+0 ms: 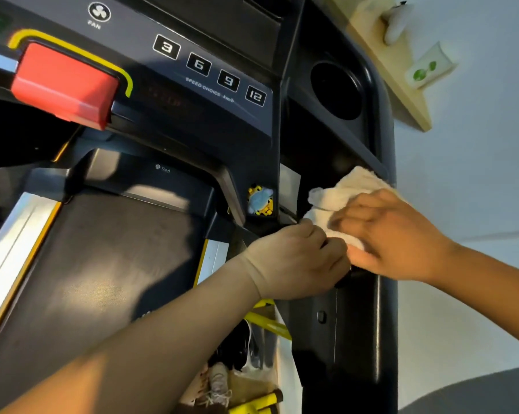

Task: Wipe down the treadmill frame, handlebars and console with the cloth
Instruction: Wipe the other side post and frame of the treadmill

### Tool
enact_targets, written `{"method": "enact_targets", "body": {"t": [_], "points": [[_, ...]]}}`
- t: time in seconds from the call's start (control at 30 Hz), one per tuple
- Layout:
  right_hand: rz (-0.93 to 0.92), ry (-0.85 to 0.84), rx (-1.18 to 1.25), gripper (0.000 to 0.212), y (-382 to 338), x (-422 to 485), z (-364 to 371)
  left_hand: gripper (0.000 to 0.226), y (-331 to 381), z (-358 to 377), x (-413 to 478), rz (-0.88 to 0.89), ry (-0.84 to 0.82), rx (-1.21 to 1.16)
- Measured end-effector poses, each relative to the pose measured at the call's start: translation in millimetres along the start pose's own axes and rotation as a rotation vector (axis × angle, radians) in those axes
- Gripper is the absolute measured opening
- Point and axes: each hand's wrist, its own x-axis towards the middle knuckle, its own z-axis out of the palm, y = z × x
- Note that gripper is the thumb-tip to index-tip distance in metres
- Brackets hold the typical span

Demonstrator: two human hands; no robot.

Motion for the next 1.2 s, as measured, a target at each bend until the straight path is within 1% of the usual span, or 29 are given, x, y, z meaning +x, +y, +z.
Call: {"method": "enact_targets", "body": {"t": [0.07,0.13,0.23,0.27,0.33,0.4,0.43,0.47,0.5,0.57,0.6,0.67,0.73,0.77,0.83,0.9,0.93,0.97,1.0,1.03,1.07,1.1,1.13,1.17,1.2], "points": [[0.065,0.122,0.068,0.04,-8.4,-34.2,2.4,0.033,0.0,1.1,1.3,-0.016,-0.009,0.008],[0.11,0.201,0.14,0.039,-20.2,-57.6,15.4,0.032,1.8,1.2,2.7,-0.033,-0.031,0.036],[0.162,0.287,0.158,0.042,-25.3,-54.3,33.7,0.021,4.4,1.0,5.0,-0.059,-0.06,0.04],[0.213,0.322,0.17,0.043,-24.5,-44.3,36.1,0.019,4.4,0.4,6.1,-0.078,-0.073,0.043],[0.406,0.421,0.26,0.046,-20.8,-22.0,39.2,0.015,3.7,-2.0,9.0,-0.137,-0.092,0.042],[0.608,0.578,0.416,0.046,-26.4,-7.8,39.0,0.013,3.7,-7.4,11.9,-0.193,-0.146,0.007],[0.676,0.657,0.499,0.045,-34.3,-6.9,38.5,0.015,4.4,-10.5,13.8,-0.223,-0.19,-0.007],[0.714,0.708,0.533,0.043,-45.5,-12.0,39.6,0.017,5.2,-13.7,16.7,-0.255,-0.247,-0.018],[0.726,0.725,0.504,0.04,-59.4,-21.0,41.7,0.02,6.2,-17.3,20.8,-0.287,-0.303,-0.021],[0.674,0.73,0.427,0.035,-83.4,-43.8,49.2,0.031,8.1,-24.8,31.7,-0.341,-0.432,0.027],[0.678,0.729,0.463,0.035,-90.4,-54.2,53.5,0.038,9.2,-27.5,37.2,-0.345,-0.524,0.065],[0.761,0.716,0.595,0.038,-92.4,-63.7,58.2,0.05,10.7,-29.3,43.6,-0.291,-0.734,0.128],[0.851,0.69,0.652,0.043,-85.2,-57.3,58.1,0.058,8.9,-28.2,49.6,-0.21,-0.862,0.14],[0.877,0.688,0.687,0.043,-80.2,-51.8,56.5,0.06,7.6,-27.0,53.6,-0.196,-0.906,0.127],[0.934,0.723,0.819,0.035,-66.9,-41.7,49.7,0.063,4.8,-22.6,62.9,-0.192,-1.008,0.091],[1.001,0.778,1.011,0.021,-56.0,-39.4,46.7,0.067,4.9,-19.1,74.0,-0.216,-1.105,0.037],[1.02,0.812,1.072,0.017,-54.5,-39.7,47.1,0.07,5.7,-17.3,77.3,-0.242,-1.117,0.013],[1.017,0.836,1.085,0.019,-56.5,-41.4,47.7,0.072,5.9,-16.2,77.7,-0.279,-1.07,-0.022],[1.0,0.844,1.068,0.026,-61.8,-44.5,50.0,0.069,5.4,-15.1,74.7,-0.316,-0.958,-0.069],[0.977,0.845,1.035,0.035,-70.0,-48.3,52.9,0.063,4.1,-16.1,70.4,-0.332,-0.807,-0.113],[0.951,0.844,0.991,0.042,-78.3,-52.5,56.3,0.059,2.2,-17.8,66.3,-0.319,-0.673,-0.125],[0.933,0.834,0.946,0.048,-84.0,-56.9,60.4,0.059,0.1,-19.0,62.8,-0.292,-0.577,-0.11],[0.917,0.826,0.919,0.051,-86.3,-60.5,64.1,0.063,-3.0,-19.9,61.0,-0.269,-0.529,-0.07],[0.902,0.822,0.922,0.051,-83.9,-62.5,64.4,0.069,-8.1,-19.6,63.6,-0.25,-0.533,-0.006],[0.899,0.807,0.954,0.048,-78.3,-62.7,61.8,0.076,-14.4,-19.1,70.2,-0.232,-0.572,0.074]]}}
